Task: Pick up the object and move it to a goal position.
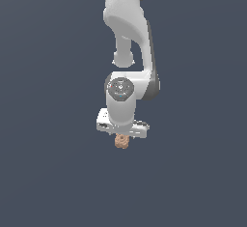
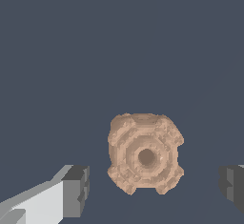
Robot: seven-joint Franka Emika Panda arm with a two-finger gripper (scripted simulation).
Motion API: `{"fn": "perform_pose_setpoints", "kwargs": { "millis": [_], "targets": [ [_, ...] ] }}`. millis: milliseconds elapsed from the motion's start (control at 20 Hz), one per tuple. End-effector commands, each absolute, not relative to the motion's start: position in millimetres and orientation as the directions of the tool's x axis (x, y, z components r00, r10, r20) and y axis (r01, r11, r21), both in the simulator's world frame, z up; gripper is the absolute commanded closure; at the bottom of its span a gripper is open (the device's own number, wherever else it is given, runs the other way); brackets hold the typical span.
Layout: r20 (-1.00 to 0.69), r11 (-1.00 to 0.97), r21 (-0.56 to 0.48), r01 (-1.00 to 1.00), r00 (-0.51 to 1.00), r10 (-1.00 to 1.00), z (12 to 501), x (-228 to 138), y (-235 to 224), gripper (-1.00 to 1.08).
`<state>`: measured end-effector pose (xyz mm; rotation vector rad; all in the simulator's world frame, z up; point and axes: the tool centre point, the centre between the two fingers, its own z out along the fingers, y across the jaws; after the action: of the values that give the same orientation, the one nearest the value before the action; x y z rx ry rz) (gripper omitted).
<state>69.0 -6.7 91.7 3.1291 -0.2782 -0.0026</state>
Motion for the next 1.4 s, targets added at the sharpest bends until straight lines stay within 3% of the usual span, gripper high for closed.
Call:
{"fn": "perform_pose_setpoints", "kwargs": {
  "millis": [0, 900, 950, 1350],
  "targets": [
    [-0.002, -0.984, 0.000, -0.177, 0.984, -0.177, 91.7, 69.1, -6.7, -0.92],
    [0.000, -0.984, 0.000, -0.179, 0.984, -0.179, 41.1, 70.2, -6.7, -0.92],
    [0.000, -0.984, 0.000, -0.179, 0.984, -0.179, 41.1, 70.2, -6.7, 1.08],
    [0.000, -0.984, 0.000, -0.179, 0.984, -0.179, 41.1, 70.2, -6.7, 1.08]
  ]
}}
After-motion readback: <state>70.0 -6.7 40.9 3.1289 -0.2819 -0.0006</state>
